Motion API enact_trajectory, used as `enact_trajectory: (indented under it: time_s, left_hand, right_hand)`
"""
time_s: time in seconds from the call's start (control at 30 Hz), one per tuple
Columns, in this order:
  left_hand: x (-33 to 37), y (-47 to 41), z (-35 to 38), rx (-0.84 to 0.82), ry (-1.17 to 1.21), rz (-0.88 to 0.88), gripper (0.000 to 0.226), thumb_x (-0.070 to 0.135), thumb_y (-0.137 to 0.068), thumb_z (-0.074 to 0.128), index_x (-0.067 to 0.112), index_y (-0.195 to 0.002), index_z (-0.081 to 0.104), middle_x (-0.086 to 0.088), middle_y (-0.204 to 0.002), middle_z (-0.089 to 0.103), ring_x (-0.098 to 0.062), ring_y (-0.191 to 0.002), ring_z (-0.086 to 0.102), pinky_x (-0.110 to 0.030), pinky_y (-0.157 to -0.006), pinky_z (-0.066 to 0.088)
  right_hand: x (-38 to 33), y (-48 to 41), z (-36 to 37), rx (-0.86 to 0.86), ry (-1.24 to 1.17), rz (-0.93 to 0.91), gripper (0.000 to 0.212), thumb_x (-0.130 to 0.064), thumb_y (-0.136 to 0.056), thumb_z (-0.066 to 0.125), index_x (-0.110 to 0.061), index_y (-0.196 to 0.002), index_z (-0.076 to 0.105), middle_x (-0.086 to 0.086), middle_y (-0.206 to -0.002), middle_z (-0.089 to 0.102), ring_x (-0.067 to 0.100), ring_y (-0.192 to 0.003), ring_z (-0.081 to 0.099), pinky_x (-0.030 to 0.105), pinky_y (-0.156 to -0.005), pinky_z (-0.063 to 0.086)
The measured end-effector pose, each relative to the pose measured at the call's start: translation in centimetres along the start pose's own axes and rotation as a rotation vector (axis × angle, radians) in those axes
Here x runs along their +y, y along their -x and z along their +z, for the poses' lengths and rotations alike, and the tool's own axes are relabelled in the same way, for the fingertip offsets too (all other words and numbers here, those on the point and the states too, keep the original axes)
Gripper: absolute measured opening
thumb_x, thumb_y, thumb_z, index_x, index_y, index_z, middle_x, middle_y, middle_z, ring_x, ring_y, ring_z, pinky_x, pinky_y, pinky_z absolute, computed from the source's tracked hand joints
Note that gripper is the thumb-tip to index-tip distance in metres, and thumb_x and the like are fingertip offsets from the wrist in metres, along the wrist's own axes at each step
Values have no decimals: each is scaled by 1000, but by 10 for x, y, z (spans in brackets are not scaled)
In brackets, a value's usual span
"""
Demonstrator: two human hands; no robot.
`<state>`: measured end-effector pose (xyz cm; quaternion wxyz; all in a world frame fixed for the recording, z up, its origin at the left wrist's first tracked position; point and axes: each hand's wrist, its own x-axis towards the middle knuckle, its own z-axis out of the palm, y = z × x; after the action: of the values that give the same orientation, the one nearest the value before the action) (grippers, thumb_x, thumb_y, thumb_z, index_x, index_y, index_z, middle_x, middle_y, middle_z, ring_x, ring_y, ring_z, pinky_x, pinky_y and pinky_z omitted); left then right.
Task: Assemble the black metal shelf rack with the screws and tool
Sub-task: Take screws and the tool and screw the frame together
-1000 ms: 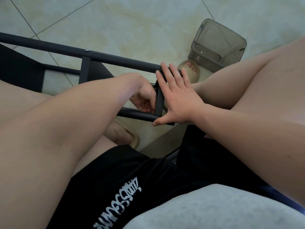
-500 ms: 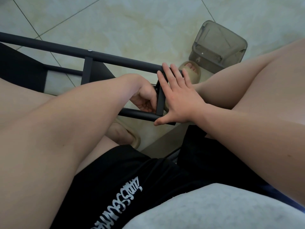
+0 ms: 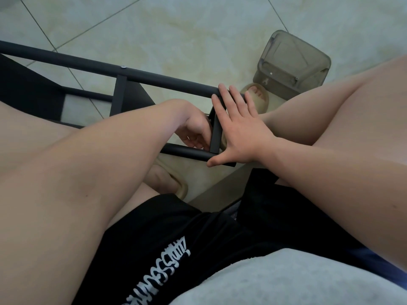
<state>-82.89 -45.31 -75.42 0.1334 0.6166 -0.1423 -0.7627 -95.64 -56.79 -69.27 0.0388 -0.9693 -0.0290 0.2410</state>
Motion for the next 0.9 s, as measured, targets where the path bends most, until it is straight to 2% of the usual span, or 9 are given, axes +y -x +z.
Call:
enact_trajectory:
  time_s: [0.1,0.2,0.27,0.5,0.67,0.9]
  left_hand:
    - [0,1,0,-10,13,4,9,7,-87,69,13,-93,70,2,-75,68,-12,-73,60,-27,-74,47]
    - [-1,0,0,-22,22,12,26,5,-88,67,9,-114,70,-4,-100,70,-17,-92,63,-31,-85,47]
    - [-1,1,-1,-19,31,15,29,4,-88,67,9,-116,70,-5,-107,69,-18,-96,64,-32,-87,49]
    - [-2,3,-4,2,24,4,15,12,-88,69,16,-101,75,1,-102,72,-15,-93,66,-31,-86,50]
    - [-2,1,0,0,7,10,9,10,-87,70,17,-92,73,3,-83,73,-11,-80,66,-25,-75,49]
    - [-2,4,-3,-30,58,30,19,2,-89,65,18,-97,70,3,-91,70,-11,-83,65,-26,-78,50]
  right_hand:
    - [0,0,0,-2,0,0,153,-100,-55,50,-7,-161,-8,17,-167,-21,35,-155,-18,53,-125,-7]
    - [1,-1,-1,-6,-1,3,153,-100,-54,50,-8,-161,-9,17,-167,-21,35,-155,-19,54,-125,-7]
    - [1,-1,-1,-7,1,3,153,-100,-55,50,-8,-161,-9,17,-167,-22,35,-155,-19,54,-125,-6]
    - [0,-1,-1,-6,-5,1,153,-100,-55,52,-8,-161,-9,17,-167,-21,35,-155,-19,54,-125,-7]
    - [0,0,-2,-7,-5,2,153,-99,-55,52,-8,-161,-9,17,-167,-21,35,-155,-19,54,-125,-7]
    - [0,-1,-2,-12,-7,5,153,-99,-55,53,-7,-161,-9,16,-167,-22,35,-155,-19,55,-125,-6]
